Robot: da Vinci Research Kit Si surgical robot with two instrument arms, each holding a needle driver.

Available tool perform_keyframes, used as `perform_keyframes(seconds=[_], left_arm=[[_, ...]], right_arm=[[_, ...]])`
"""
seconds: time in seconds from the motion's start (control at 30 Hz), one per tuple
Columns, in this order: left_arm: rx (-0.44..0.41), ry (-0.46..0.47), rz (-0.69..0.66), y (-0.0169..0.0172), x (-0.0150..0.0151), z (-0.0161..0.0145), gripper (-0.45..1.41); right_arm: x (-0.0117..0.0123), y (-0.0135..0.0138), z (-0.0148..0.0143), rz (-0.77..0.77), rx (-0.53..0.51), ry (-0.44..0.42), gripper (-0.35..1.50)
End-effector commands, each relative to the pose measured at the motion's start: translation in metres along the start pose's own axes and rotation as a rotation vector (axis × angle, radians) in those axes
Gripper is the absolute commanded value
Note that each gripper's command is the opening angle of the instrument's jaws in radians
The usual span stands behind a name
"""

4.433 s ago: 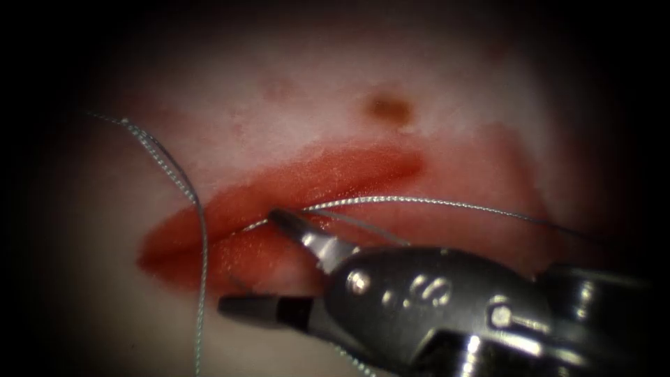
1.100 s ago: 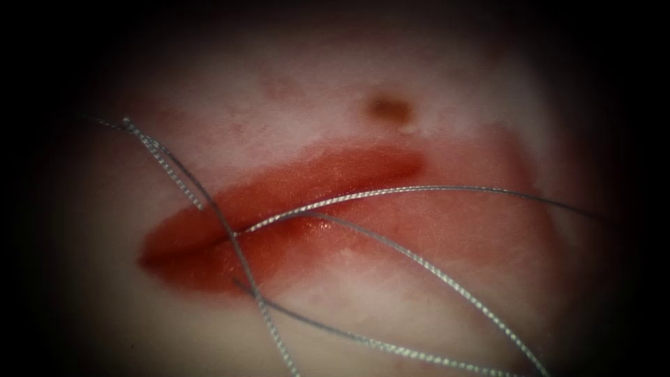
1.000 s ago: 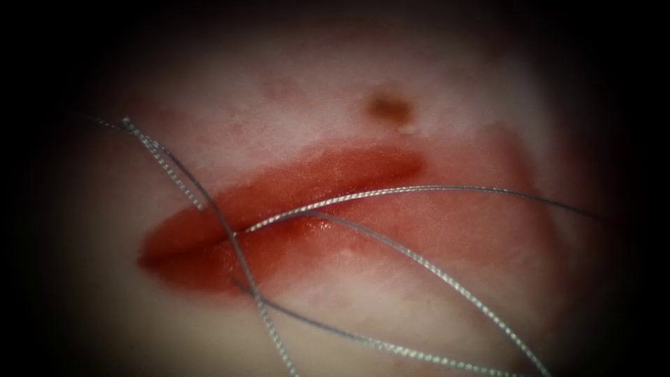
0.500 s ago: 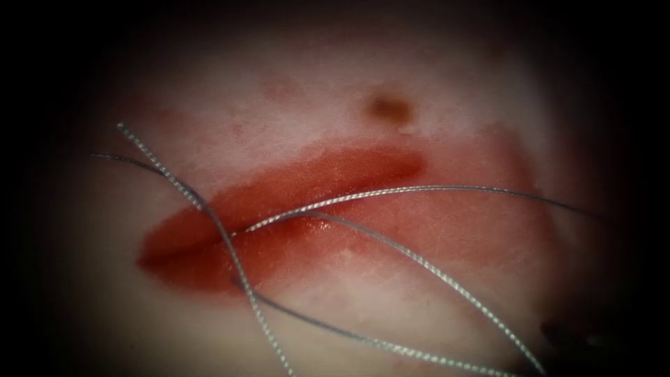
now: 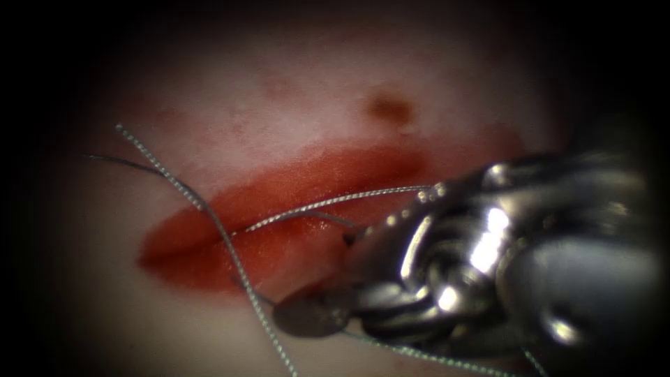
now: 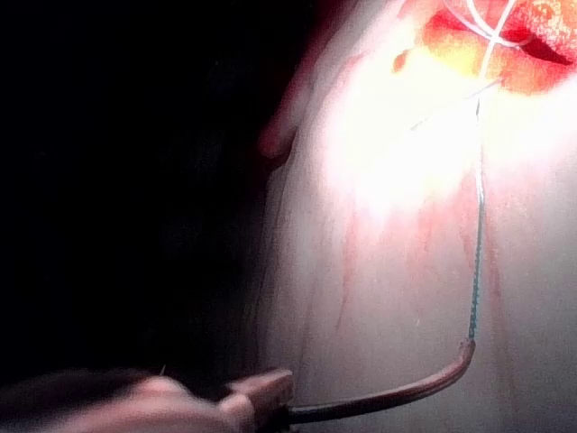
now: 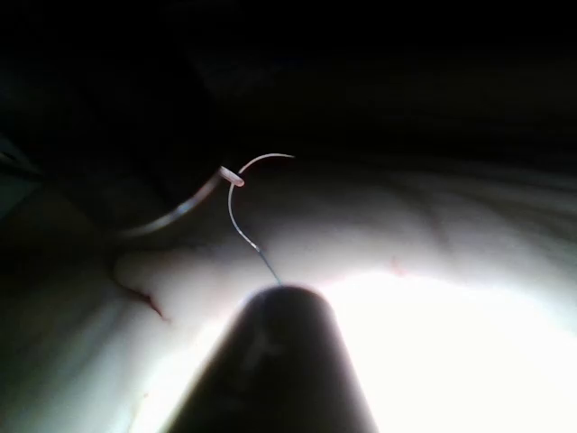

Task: Wound Closure
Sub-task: Pull the suture through with the right gripper.

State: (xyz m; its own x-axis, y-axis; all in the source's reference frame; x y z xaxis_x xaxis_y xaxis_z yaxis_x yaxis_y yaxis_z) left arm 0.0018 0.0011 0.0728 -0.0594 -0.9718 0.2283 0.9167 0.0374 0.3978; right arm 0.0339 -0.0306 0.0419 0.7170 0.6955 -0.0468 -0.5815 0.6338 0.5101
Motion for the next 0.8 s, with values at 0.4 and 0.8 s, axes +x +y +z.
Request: perform_keyframes(seconds=[0.4,0.8], left_arm=[[0.071,-0.153,-0.028,-0.0029,-0.0015,0.0014,-0.45],[0.622,0.043,0.166,-0.0012,-0.0023,0.0009,-0.45]], right_arm=[[0.0025,0.0009,0.0052,-0.011,0.105,-0.031,0.21],[0.0008,0.0007,0.0042,-0.016,0.121,-0.076,0.71]])
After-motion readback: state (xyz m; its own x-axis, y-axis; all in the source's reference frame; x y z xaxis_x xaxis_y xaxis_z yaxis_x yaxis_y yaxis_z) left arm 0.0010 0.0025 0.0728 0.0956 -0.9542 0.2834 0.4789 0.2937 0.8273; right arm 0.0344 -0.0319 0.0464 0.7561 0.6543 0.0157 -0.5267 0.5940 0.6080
